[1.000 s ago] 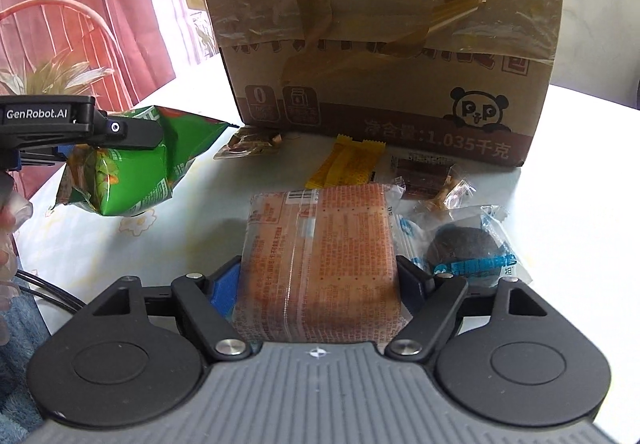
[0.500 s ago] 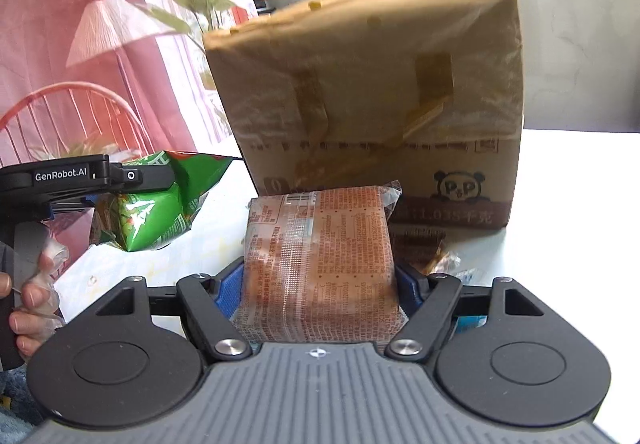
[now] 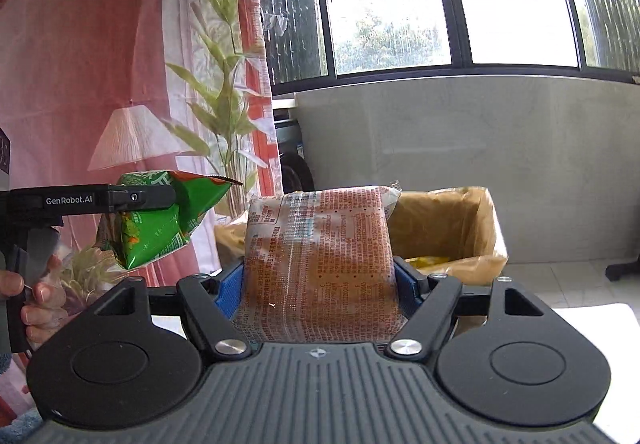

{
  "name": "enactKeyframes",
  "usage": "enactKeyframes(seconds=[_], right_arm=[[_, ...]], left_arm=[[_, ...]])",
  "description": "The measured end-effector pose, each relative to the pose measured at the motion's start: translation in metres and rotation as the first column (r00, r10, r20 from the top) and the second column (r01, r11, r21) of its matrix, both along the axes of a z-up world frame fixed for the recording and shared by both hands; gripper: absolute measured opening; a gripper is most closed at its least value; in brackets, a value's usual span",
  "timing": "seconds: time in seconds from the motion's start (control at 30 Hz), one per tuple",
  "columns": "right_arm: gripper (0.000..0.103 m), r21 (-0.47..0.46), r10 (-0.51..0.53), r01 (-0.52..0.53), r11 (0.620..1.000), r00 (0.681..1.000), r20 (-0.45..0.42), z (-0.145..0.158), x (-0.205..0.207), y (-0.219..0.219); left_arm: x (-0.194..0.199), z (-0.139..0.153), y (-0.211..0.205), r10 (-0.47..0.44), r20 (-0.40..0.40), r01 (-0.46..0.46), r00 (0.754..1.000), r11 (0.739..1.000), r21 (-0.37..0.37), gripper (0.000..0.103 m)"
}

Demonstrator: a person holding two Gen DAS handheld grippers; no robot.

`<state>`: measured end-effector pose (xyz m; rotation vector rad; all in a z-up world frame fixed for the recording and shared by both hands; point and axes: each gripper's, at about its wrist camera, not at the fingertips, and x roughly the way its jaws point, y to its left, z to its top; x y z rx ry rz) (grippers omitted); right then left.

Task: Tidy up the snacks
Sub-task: 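Lift both items over the box and open both grippers to drop them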

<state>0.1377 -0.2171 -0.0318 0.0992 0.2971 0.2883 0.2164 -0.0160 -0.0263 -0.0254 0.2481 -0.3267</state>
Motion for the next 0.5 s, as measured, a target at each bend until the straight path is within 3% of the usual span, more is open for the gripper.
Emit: enactKeyframes(seconds=[0.2, 0.33, 0.5], right_arm=[[0.075, -0.078, -0.06, 0.06, 0.995, 0.998, -0.001, 0.017, 0.062, -0.013], [0.075, -0.049, -0.124, 0.121, 0.991, 0.99, -0.073, 0.01, 0.111, -0.021], [0.075, -0.091, -0.164, 0.152, 0.984, 0.977, -0.139, -0.005, 0.15, -0.012]], left_arm=[[0.061, 0.008, -0.03, -0.009, -0.025, 0.01, 1.0, 0.999, 0.032, 0.074], [0.101, 0.0, -0.046, 0.006, -0.075, -0.002, 0.997, 0.998, 0.065, 0.074], [0.138, -0.019, -0.062, 0.0, -0.132, 0.015, 0.991, 0.993, 0.115, 0.074]])
